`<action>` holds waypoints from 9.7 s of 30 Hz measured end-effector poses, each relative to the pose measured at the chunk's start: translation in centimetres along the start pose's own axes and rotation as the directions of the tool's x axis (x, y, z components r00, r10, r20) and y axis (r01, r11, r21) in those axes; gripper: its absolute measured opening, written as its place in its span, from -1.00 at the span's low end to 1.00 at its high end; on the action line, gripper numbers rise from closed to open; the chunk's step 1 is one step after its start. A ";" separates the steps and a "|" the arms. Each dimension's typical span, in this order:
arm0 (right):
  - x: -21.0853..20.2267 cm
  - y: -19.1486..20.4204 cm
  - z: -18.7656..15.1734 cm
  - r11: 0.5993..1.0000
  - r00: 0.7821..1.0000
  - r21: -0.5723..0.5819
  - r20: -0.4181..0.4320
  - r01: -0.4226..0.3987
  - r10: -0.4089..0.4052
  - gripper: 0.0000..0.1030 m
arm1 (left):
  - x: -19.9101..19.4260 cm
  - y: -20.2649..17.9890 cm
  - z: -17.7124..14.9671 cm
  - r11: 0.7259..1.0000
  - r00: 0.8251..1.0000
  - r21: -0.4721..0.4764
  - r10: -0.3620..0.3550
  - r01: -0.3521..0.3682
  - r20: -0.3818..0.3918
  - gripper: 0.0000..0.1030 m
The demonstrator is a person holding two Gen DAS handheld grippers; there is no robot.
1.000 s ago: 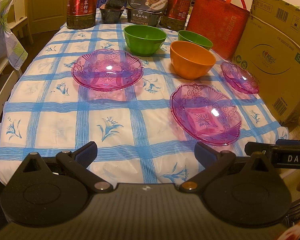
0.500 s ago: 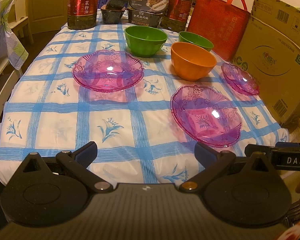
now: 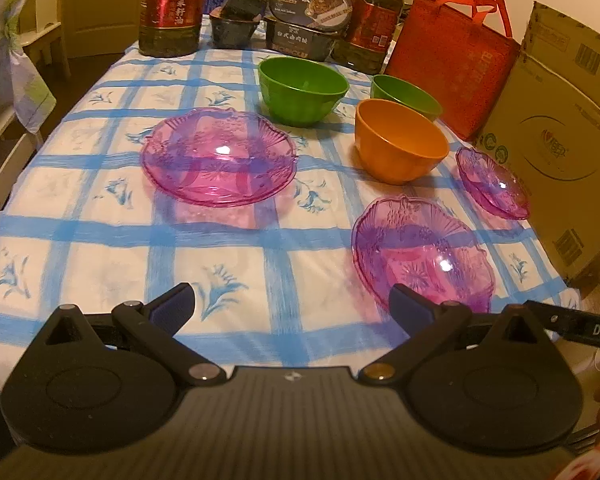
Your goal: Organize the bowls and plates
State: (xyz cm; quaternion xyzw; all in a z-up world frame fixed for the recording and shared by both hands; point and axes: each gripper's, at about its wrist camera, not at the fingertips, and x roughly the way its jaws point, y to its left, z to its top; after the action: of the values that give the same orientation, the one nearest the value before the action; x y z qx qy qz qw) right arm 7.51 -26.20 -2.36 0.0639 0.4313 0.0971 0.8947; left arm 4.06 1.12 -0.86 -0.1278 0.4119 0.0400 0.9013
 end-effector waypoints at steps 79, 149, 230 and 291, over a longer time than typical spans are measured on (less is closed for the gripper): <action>6.3 6.9 4.9 0.974 0.978 -0.100 0.029 -0.202 0.205 -0.80 | 3.5 3.0 4.2 0.999 0.998 -0.044 -0.020 0.023 0.064 -0.77; 17.2 18.0 10.4 0.952 0.971 -0.191 -0.025 -0.239 0.238 -0.10 | 9.2 14.1 10.4 0.978 0.994 -0.184 0.103 -0.095 0.035 -0.66; 2.7 -9.5 6.2 0.970 0.992 0.220 0.060 0.099 -0.115 0.26 | 9.0 -15.9 6.3 0.973 0.979 0.109 -0.202 0.202 -0.016 0.52; 15.7 -19.2 13.1 0.938 0.985 0.343 0.136 0.054 -0.107 -0.73 | 26.0 -25.0 7.7 0.965 0.968 -0.071 -0.253 0.252 0.009 -0.73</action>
State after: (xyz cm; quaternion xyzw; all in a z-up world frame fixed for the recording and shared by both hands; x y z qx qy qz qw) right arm 29.64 -41.69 -9.97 0.2060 0.3739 -0.0205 0.9040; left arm 31.23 -21.78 -10.64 -0.2115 0.3908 -0.0604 0.8938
